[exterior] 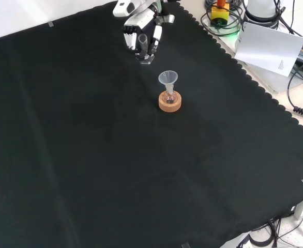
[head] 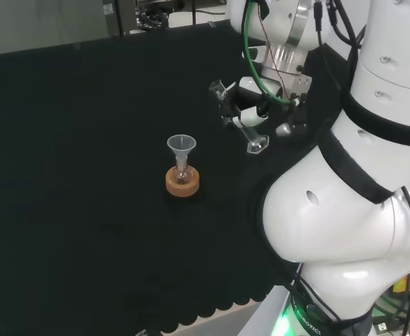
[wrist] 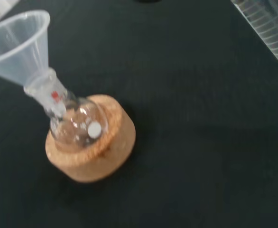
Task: Pour the water from the graduated cylinder into the round-bottom flask.
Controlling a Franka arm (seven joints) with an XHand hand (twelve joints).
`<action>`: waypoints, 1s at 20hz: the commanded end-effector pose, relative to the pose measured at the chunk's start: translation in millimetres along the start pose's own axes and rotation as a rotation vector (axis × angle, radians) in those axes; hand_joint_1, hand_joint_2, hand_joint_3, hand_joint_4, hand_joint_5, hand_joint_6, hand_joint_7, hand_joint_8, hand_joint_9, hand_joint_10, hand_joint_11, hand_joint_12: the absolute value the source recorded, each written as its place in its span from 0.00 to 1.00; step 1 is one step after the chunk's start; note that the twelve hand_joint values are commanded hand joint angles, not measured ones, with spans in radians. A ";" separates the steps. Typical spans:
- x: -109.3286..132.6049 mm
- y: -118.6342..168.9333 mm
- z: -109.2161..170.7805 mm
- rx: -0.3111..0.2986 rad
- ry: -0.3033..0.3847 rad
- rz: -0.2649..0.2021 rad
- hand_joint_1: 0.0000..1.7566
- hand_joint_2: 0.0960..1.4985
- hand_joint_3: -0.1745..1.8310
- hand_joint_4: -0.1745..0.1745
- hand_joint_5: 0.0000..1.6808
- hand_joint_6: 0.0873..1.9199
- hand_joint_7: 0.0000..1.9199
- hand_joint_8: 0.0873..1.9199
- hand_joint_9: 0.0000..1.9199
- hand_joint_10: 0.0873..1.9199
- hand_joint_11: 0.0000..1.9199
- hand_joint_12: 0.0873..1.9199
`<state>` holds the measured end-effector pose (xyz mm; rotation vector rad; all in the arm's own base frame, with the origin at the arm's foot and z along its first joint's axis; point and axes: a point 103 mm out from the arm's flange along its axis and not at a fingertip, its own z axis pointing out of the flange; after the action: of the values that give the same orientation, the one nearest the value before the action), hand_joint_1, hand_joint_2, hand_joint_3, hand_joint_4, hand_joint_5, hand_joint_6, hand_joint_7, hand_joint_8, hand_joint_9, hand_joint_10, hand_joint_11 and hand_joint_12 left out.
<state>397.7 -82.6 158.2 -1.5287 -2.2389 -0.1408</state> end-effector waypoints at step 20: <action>40.0 -20.9 10.4 0.343 -0.197 0.043 0.63 0.75 0.08 0.20 0.57 0.54 0.62 0.17 0.74 0.00 0.69 0.35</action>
<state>365.7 -59.7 165.3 -1.4779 -2.2250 0.3083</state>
